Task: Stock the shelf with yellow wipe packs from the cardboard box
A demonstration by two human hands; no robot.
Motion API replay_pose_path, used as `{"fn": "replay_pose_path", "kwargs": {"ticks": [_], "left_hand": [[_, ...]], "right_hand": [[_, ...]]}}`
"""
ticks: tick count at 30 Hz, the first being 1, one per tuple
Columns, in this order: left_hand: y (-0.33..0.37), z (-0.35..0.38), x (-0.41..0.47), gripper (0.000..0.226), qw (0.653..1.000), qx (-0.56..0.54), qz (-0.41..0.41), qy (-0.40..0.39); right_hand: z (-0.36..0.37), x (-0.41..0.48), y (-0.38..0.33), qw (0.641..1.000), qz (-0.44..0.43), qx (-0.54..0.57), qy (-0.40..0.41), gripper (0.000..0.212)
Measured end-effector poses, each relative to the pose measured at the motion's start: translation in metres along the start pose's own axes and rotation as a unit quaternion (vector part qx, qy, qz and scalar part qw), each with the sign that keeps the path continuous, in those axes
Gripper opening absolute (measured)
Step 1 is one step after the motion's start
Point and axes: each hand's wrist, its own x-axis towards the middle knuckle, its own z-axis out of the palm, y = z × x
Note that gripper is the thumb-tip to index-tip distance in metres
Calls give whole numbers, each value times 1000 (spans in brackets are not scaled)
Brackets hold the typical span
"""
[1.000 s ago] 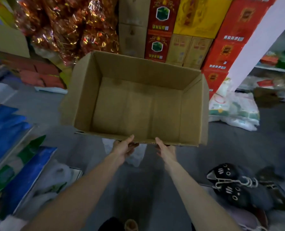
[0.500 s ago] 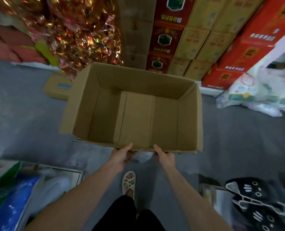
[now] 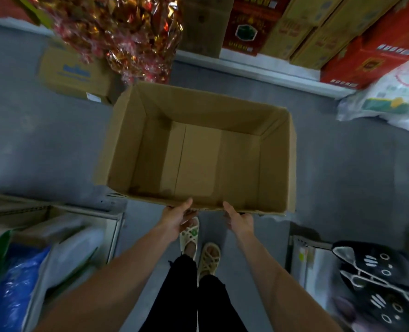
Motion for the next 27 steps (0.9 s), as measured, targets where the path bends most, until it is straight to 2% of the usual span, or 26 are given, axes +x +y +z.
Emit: {"fn": "replay_pose_path", "kwargs": {"ticks": [4, 10, 16, 19, 22, 27], "left_hand": [[3, -3, 10, 30, 1000, 1, -3, 0], [1, -7, 21, 36, 1000, -3, -7, -1], [-3, -12, 29, 26, 1000, 18, 6, 8], [-5, -16, 26, 43, 999, 30, 14, 10], [-15, -25, 24, 70, 997, 69, 28, 30], [-31, -25, 4, 43, 993, 84, 73, 29]], "right_hand": [[6, 8, 0, 1000, 19, -5, -8, 35], [13, 16, 6, 1000, 26, 8, -3, 28], [13, 13, 9, 999, 35, 7, -6, 29], [11, 13, 14, 1000, 9, 7, -8, 21], [5, 13, 23, 999, -20, 26, -12, 19], [-13, -4, 31, 996, -81, 13, -24, 22]]}}
